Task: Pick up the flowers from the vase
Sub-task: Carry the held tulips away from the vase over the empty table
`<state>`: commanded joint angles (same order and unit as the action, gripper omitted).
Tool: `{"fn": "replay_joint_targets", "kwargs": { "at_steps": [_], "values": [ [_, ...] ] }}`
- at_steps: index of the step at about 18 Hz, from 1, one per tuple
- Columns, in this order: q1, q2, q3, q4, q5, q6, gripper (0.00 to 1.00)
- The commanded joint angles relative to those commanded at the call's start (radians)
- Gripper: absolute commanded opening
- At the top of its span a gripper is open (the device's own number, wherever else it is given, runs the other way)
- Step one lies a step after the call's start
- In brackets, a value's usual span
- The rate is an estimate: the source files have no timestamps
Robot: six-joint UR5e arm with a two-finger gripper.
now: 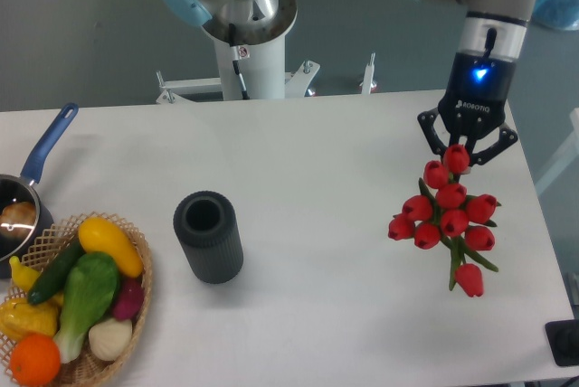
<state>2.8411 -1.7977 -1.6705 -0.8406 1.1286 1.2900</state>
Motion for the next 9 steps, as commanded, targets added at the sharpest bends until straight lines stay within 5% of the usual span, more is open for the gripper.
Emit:
{"fn": "replay_joint_targets", "kwargs": {
  "at_steps": [4,9],
  "values": [
    [-0.015,-0.012,-0.012,-0.009,0.112,0.099,0.0],
    [-0.037,-0.026,-0.002,-0.089,0.261,0.205,0.0]
  ]
}}
